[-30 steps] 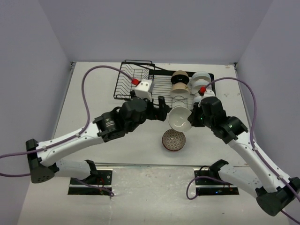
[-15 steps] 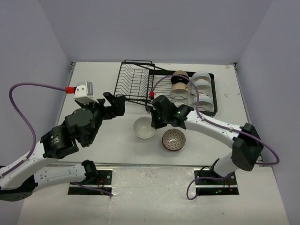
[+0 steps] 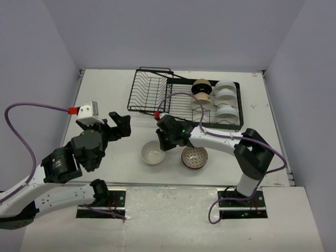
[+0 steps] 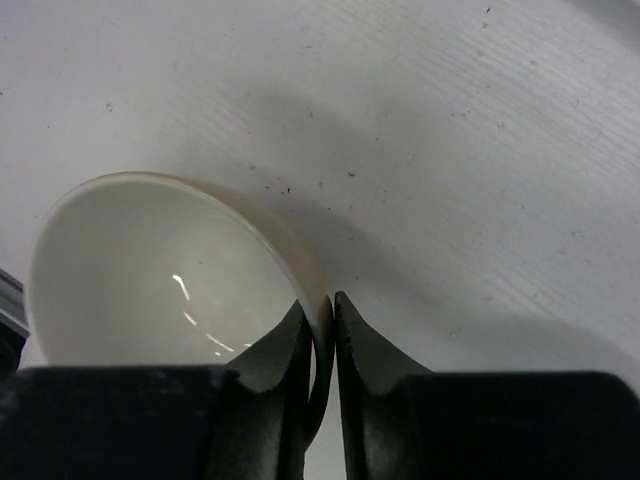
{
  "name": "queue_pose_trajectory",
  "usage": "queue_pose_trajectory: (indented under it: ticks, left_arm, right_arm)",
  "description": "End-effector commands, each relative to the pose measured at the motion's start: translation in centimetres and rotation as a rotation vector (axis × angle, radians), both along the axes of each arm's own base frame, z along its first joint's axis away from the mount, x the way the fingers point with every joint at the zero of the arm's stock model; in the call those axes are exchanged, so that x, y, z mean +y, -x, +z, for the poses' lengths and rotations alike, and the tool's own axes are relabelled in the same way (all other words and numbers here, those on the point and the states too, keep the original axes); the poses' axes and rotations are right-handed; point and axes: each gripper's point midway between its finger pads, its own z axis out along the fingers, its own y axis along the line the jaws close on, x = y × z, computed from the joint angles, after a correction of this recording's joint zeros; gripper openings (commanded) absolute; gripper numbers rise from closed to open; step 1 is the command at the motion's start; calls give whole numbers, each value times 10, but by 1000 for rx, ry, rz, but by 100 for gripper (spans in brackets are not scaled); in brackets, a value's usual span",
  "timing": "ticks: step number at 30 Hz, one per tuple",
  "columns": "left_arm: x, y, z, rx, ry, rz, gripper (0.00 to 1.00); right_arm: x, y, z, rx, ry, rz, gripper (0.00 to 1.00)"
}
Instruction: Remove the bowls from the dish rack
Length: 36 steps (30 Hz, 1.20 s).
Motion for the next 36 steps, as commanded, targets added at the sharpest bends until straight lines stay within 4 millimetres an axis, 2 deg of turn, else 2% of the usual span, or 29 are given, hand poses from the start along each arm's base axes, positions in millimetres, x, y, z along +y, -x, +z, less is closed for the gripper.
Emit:
queue_pose_trajectory:
  ticks: [1,2,5,9,12,13,14,15,16,17,18,19,21,22,23,24,25,26,27,29,30,31,32,33,35,36]
  left_arm:
    - [10,-1,-9,5,-8,57,100]
    - [10,-2,-11,8,-15,58,100]
    - [5,-3,-15,19,-37,52,100]
    - [-1,-5,-22,34,-66,41,100]
    - [-6,-6,-26,44,-82,27,100]
    - [-8,-6,-26,50,-87,20,100]
    - [-9,-5,-25,52,-92,9,100]
    - [-13,-4,-25,60,-93,-14,100]
    - [-15,-2,-23,66,-101,-34,100]
    - [-17,-1,-22,72,-113,-55,100]
    - [-25,4,-22,89,-116,-113,100]
    - [-29,7,-22,102,-122,-151,100]
    - [-39,18,-17,117,-89,-246,100]
    - [-38,23,-17,121,-81,-274,100]
    - [-38,25,-21,129,-85,-287,100]
    - [-35,29,-27,145,-103,-300,100]
    - [-32,30,-31,154,-117,-298,100]
    - [-30,31,-43,175,-147,-293,100]
    - [-27,32,-51,194,-176,-292,100]
    - [-29,31,-69,206,-216,-298,100]
    - [-31,30,-74,202,-226,-303,100]
    - [-32,29,-78,191,-238,-314,100]
    - [-39,29,-81,180,-224,-334,100]
    - [-42,29,-92,191,-245,-350,100]
    - [-50,28,-99,184,-267,-381,100]
    - [-51,27,-110,197,-292,-383,100]
  right_arm:
    - [22,-5,23,-48,-124,11,21]
    - [21,-4,22,-47,-123,11,25]
    - [18,-1,26,-48,-126,12,30]
    - [9,2,35,-61,-126,5,34]
    - [-3,-1,57,-118,-126,-19,38]
    - [-8,-2,74,-158,-143,-16,45]
    - [-14,-4,83,-187,-138,-26,49]
    - [-26,-11,90,-235,-99,-58,60]
    - [-36,-15,108,-307,-88,-52,66]
    - [-46,-20,115,-356,-60,-66,73]
    - [-57,-28,121,-412,-24,-87,93]
    - [-78,-43,131,-514,66,-135,99]
    - [-101,-58,147,-621,148,-174,99]
    - [-129,-75,156,-708,273,-208,99]
    - [-137,-86,160,-756,304,-221,99]
    - [-160,-101,163,-798,416,-196,99]
    - [-171,-111,163,-818,461,-194,99]
    - [-178,-122,162,-847,481,-204,99]
    - [-195,-133,162,-864,563,-180,99]
    - [-198,-151,157,-897,602,-144,99]
    - [-206,-162,159,-924,669,-108,99]
    - [-205,-172,163,-967,682,-100,99]
    - [-207,-180,153,-962,728,-66,99]
    - [-208,-186,152,-981,791,-6,99]
    - [-205,-199,157,-1023,813,6,98]
    - [-207,-208,146,-1001,850,20,95]
